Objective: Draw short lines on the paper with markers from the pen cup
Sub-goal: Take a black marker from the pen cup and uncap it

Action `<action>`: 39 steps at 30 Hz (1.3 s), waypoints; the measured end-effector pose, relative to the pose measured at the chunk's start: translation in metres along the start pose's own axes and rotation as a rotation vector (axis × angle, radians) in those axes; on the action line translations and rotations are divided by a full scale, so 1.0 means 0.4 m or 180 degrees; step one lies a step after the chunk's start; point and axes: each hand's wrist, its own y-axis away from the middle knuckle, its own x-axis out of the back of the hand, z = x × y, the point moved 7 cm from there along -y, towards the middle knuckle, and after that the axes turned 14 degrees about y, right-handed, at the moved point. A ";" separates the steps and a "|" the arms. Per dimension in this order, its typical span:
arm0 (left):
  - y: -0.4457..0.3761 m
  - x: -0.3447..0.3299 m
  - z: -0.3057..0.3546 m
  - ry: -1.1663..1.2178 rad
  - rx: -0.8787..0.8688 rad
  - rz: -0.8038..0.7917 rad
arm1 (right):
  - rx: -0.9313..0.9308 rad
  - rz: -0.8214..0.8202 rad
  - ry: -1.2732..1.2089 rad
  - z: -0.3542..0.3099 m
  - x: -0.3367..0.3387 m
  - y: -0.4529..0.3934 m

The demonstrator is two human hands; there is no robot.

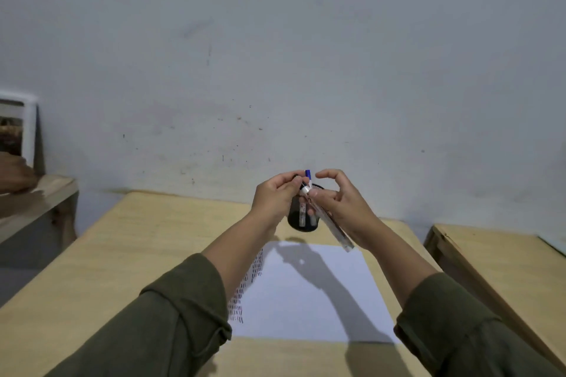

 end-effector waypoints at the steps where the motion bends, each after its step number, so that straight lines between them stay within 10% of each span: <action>1: 0.016 0.015 -0.004 0.0137 0.0046 0.0129 | -0.0054 -0.0071 -0.0043 -0.004 -0.003 0.019; 9: 0.126 0.063 0.004 0.0902 0.0292 0.0891 | -0.0108 -0.0266 -0.1028 -0.031 -0.024 0.125; 26: 0.191 0.003 0.036 0.1439 0.0124 -0.0093 | 0.0039 0.0234 -0.1814 -0.048 -0.089 0.134; 39: 0.157 0.089 -0.010 0.0939 0.0169 0.0541 | 0.0093 0.0102 -0.1548 -0.012 -0.127 0.116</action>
